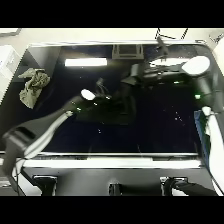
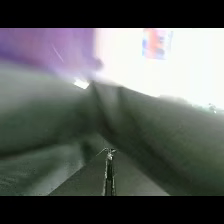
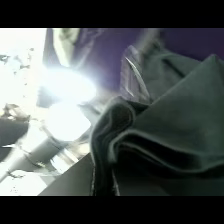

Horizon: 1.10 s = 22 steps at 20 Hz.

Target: Fold the clothes and pants, and hang the long-sleeved shirts on hangers.

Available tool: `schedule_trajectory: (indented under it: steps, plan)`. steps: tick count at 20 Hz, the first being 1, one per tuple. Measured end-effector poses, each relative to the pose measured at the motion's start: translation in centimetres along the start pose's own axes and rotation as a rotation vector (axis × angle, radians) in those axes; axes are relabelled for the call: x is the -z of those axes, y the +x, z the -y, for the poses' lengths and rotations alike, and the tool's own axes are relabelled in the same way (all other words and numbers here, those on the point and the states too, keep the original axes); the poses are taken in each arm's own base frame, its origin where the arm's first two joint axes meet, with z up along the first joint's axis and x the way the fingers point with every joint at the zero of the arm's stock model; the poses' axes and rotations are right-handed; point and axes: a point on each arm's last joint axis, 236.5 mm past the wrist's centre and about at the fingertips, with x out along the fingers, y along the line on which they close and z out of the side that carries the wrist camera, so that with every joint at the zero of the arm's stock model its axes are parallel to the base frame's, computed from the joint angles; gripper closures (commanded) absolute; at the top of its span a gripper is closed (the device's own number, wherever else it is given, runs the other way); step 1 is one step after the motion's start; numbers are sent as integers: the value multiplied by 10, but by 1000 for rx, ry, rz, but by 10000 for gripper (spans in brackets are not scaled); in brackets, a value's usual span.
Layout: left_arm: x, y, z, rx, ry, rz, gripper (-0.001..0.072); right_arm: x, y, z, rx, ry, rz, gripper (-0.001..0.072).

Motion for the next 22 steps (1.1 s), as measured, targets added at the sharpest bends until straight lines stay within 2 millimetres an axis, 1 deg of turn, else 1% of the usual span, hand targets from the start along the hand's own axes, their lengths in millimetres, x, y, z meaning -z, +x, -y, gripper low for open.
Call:
schedule_trajectory:
  steps: [1,2,3,4,5,6,7,8,9,10,11,12,13,14,15,16,17,18,19,20,21,22]
  plan:
    - [-24,-28,-10,-39,33,31,683,1,16,-3,-25,12,-5,675]
    - [-51,-63,-20,-82,66,77,683,2,34,-4,-48,29,-11,675]
    - [-74,-100,-29,-126,95,120,682,5,54,-4,-70,56,-17,675]
    - [-96,-141,-37,-170,121,169,682,8,74,-2,-86,87,-27,675]
    - [-112,-180,-42,-208,137,218,682,14,97,2,-100,125,-40,673]
    - [-126,-220,-45,-243,155,274,681,20,118,7,-111,164,-52,634]
    - [-134,-254,-46,-271,170,319,681,28,141,13,-121,210,-67,480]
    - [-141,-287,-43,-295,190,368,681,36,161,17,-133,260,-81,232]
    - [-143,-312,-40,-313,208,403,681,45,179,21,-151,310,-94,-2]
    - [-144,-335,-36,-329,227,438,681,51,195,24,-172,351,-101,2]
    - [-143,-352,-32,-345,245,464,681,54,204,26,-192,380,-101,3]
    - [-142,-364,-28,-354,258,483,681,50,209,30,-209,404,-89,4]
    - [-141,-372,-26,-363,270,496,681,43,207,34,-221,417,-72,7]
    - [-141,-379,-24,-372,283,506,681,31,199,42,-226,419,-52,7]
    - [-139,-384,-23,-381,298,508,681,18,186,52,-225,418,-33,8]
    - [-138,-388,-24,-389,306,507,680,5,169,63,-211,402,-20,8]
    - [-137,-390,-24,-396,314,507,681,-6,148,80,-177,385,-16,9]
    - [-136,-392,-24,-403,326,504,681,-11,124,104,-112,367,-28,14]
    - [-135,-393,-24,-407,333,502,680,-10,102,130,-29,360,-54,37]
    - [-134,-394,-25,-414,341,496,680,-1,77,163,79,367,-100,37]
    - [-133,-394,-25,-416,347,492,680,13,57,192,176,390,-149,38]
    - [-132,-394,-26,-419,350,486,680,31,39,219,263,428,-200,38]
